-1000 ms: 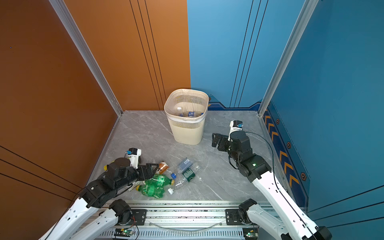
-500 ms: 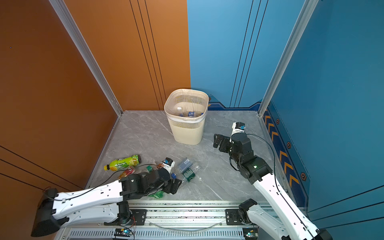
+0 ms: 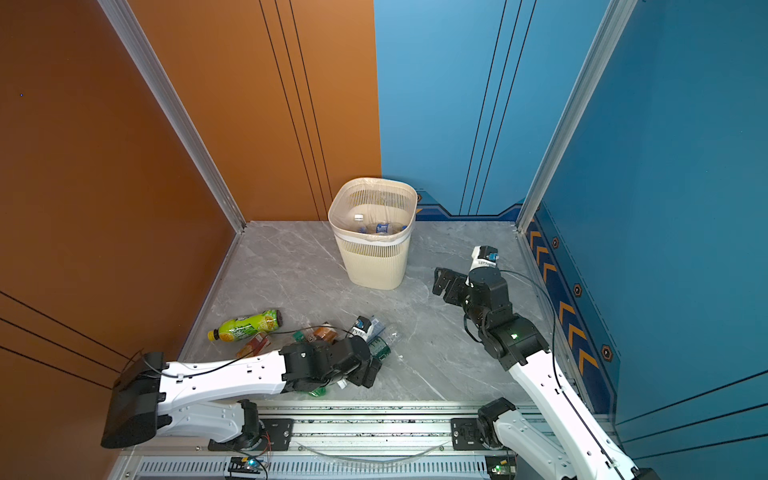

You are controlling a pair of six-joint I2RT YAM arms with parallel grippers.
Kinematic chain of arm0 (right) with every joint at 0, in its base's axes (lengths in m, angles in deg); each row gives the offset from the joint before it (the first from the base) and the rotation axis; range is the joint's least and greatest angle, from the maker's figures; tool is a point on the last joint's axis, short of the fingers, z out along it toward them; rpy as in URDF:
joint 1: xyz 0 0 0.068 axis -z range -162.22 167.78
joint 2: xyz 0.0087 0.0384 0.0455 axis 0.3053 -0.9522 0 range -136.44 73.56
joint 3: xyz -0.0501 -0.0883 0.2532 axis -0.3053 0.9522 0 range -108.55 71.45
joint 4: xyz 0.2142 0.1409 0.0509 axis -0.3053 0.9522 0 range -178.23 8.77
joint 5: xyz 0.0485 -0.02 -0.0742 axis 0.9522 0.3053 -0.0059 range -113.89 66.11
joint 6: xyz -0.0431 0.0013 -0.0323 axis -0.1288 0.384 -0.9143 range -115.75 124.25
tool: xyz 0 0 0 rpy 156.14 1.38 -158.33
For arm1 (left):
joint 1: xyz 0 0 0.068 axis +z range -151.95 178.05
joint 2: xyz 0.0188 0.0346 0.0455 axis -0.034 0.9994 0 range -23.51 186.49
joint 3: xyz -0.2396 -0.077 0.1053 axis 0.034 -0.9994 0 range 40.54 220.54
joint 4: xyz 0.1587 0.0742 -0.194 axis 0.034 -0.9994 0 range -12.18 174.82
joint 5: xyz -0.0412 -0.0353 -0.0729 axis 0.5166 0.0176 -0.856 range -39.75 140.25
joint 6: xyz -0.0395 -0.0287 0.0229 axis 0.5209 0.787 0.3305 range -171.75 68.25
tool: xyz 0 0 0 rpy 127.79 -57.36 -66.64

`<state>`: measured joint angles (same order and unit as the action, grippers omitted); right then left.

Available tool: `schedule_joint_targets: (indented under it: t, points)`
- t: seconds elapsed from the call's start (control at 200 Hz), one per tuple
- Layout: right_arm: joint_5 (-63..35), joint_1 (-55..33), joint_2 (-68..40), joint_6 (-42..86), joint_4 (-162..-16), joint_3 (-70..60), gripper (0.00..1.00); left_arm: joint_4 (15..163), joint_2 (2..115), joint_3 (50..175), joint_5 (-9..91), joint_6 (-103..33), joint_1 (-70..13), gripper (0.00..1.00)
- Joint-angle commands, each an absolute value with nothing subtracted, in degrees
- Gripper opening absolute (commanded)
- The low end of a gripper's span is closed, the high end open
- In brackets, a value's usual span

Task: Put the plastic bottles in the bin
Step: 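Withdraw the right gripper while the left gripper grasps the green-labelled clear bottle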

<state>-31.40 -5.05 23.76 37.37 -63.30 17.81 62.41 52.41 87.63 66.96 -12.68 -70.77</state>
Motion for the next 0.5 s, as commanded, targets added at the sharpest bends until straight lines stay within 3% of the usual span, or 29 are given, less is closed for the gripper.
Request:
schedule_joint_targets:
  t: [0.0,0.496]
  points:
    - [-30.09,-4.42,24.80,38.09,-62.61,18.89,1.00,62.96,54.74,90.34,65.61,-14.34,-70.01,0.93]
    - [-28.62,-1.67,26.52,38.00,-61.99,20.55,1.00,65.88,64.83,93.13,61.07,-15.71,-66.52,0.93]
